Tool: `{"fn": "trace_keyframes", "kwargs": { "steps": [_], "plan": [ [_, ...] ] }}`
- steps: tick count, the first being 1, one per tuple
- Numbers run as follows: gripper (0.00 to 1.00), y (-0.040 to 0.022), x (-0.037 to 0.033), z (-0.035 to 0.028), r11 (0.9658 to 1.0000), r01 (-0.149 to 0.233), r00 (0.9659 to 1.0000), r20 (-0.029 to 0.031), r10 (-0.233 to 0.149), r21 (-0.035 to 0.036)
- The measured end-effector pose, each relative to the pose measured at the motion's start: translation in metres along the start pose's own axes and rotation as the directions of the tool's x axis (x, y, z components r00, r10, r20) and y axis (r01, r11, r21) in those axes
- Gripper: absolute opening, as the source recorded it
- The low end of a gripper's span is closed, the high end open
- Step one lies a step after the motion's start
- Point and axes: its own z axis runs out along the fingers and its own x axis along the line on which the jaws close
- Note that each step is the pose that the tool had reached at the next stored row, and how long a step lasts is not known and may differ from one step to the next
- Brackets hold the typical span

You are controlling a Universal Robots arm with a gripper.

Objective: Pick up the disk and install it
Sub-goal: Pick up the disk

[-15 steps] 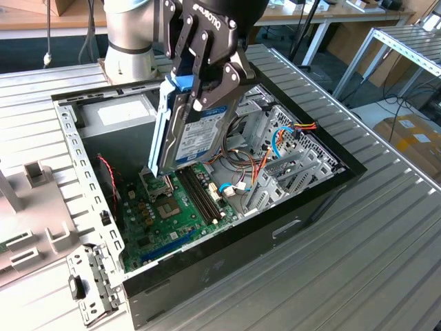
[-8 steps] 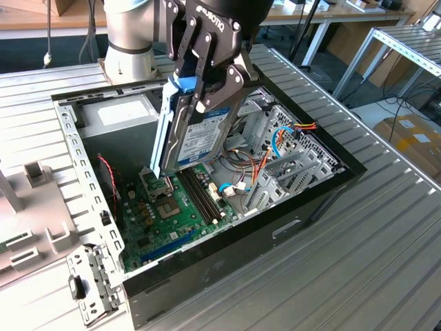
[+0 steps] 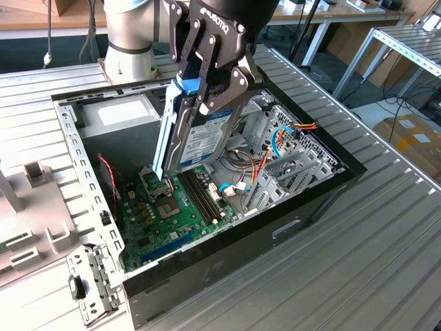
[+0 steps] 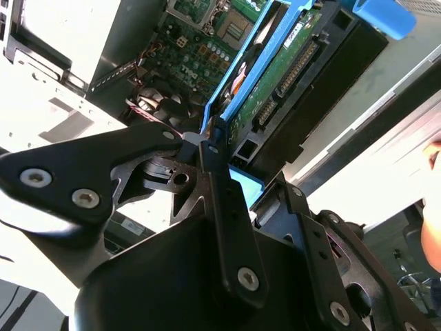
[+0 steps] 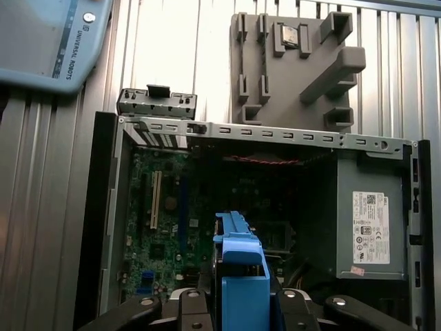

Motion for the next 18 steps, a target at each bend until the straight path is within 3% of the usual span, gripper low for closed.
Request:
{"fn": "trace_keyframes", "kwargs": {
  "steps": [18],
  "plan": [
    [0.37,-0.0033,0.0104,-0.0011,1.0,0.0,1.0,0.0,0.0,0.0]
  ]
}}
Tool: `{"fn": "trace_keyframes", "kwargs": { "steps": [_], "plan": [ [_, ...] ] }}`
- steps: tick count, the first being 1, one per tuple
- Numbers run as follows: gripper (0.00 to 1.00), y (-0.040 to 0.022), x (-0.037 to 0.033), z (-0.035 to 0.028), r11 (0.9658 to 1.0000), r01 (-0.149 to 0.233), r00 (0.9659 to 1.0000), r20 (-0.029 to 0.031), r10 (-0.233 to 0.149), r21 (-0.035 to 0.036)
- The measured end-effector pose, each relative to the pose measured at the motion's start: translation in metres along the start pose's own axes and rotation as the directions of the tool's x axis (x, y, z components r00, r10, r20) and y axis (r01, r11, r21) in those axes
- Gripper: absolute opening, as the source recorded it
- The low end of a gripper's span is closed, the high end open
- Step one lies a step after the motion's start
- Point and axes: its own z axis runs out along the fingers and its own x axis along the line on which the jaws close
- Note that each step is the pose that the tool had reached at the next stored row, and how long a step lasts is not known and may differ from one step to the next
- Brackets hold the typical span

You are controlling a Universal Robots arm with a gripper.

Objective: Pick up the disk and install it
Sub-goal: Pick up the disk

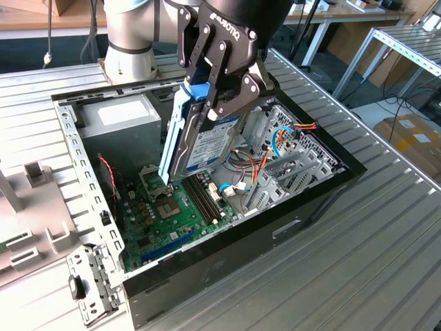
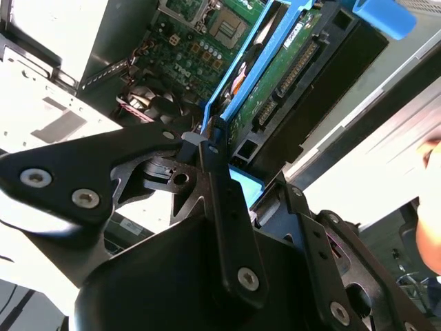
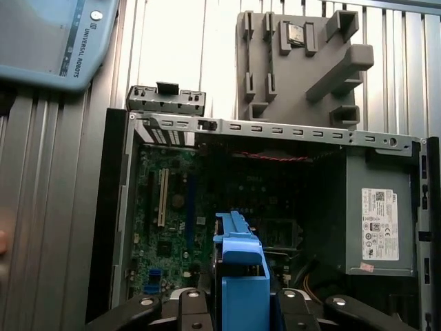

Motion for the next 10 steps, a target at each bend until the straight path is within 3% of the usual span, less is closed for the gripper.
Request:
{"fn": "trace_keyframes", "kwargs": {
  "steps": [10],
  "plan": [
    [0.37,-0.0016,0.0056,-0.0005,1.0,0.0,1.0,0.0,0.0,0.0]
  ]
}}
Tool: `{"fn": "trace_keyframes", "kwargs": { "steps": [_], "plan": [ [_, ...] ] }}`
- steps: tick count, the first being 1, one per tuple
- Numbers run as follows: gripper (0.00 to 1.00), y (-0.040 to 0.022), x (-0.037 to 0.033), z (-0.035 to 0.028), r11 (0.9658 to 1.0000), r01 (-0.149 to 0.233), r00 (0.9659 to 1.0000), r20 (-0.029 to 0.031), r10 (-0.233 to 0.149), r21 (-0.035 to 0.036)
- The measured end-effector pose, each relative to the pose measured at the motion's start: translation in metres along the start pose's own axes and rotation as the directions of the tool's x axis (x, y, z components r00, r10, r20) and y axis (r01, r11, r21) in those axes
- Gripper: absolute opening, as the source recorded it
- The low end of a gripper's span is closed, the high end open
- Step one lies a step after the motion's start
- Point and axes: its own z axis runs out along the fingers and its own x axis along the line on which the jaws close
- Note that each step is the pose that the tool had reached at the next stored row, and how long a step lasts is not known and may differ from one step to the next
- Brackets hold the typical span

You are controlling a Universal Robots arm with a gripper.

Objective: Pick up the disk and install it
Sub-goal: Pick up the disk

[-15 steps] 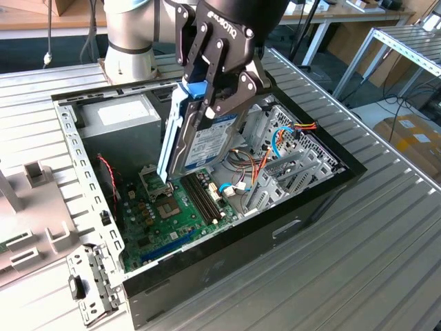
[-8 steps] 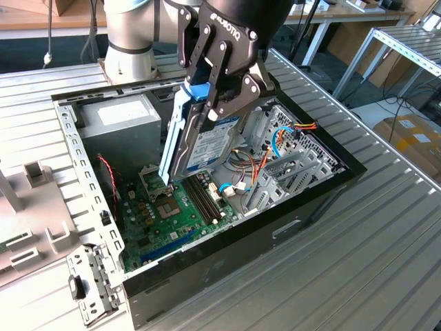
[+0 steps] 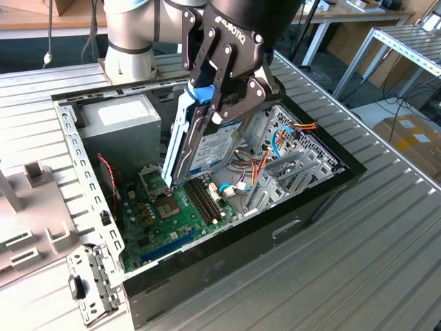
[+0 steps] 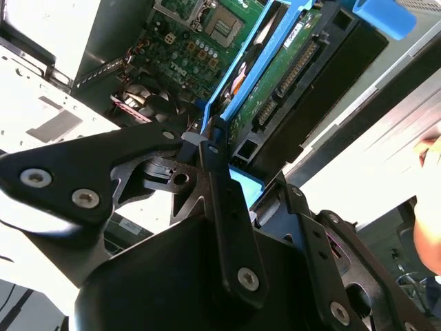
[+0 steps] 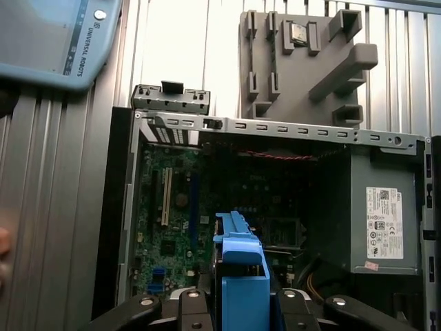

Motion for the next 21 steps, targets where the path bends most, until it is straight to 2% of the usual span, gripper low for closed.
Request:
{"fn": "trace_keyframes", "kwargs": {
  "steps": [21],
  "plan": [
    [0.37,-0.0026,0.0093,-0.0008,1.0,0.0,1.0,0.0,0.0,0.0]
  ]
}}
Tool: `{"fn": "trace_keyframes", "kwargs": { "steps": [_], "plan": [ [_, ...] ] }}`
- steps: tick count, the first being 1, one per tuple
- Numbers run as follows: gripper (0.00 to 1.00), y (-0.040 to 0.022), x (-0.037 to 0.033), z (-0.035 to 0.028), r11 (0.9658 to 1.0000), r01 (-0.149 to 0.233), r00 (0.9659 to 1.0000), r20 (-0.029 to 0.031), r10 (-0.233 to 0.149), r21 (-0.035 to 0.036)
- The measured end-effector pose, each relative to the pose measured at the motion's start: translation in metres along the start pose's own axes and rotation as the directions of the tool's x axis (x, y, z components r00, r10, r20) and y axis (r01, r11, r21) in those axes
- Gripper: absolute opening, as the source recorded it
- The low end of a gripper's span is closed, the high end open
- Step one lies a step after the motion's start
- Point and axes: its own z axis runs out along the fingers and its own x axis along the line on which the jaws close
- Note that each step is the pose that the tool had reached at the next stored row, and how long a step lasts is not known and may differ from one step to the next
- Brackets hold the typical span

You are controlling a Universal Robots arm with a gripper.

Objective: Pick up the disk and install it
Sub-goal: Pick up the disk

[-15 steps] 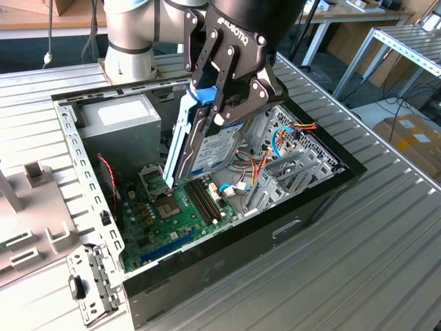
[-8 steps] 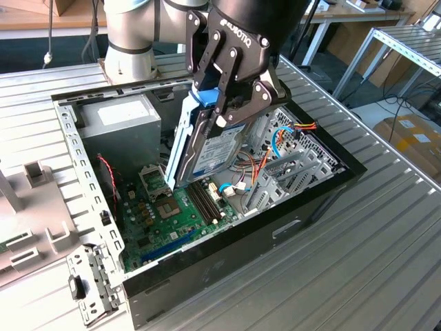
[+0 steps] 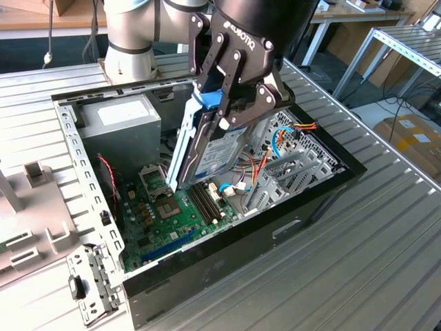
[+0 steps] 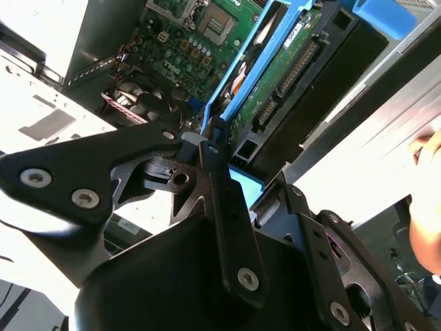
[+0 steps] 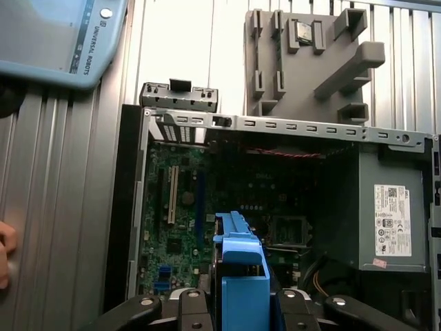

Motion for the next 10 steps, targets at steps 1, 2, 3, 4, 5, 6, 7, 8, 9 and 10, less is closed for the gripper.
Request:
{"fn": "trace_keyframes", "kwargs": {
  "steps": [1,2,3,4,5,6,7,8,9,10],
  "plan": [
    [0.37,-0.0001,0.0004,0.0,1.0,0.0,1.0,0.0,0.0,0.0],
    [0.37,-0.0002,0.0008,0.0,1.0,0.0,1.0,0.0,0.0,0.0],
    [0.37,-0.0002,0.0012,-0.0001,1.0,0.0,1.0,0.0,0.0,0.0],
    [0.37,-0.0003,0.0016,0.0,1.0,0.0,1.0,0.0001,0.0,0.0],
    [0.37,-0.0004,0.0021,-0.0001,1.0,0.0,1.0,0.0,0.0,0.0],
    [0.37,-0.0004,0.0024,-0.0001,1.0,0.0,1.0,0.0,0.0,0.0],
    [0.37,-0.0005,0.003,-0.0002,1.0,0.0,1.0,0.0,0.0,0.0],
    [0.37,-0.0005,0.0034,-0.0002,1.0,0.0,1.0,0.0,0.0,0.0],
    [0.37,-0.0006,0.0038,-0.0002,1.0,0.0,1.0,-0.0001,0.0,0.0],
    [0.37,-0.0008,0.0044,-0.0002,1.0,0.0,1.0,0.0,0.0,0.0]
  ]
}}
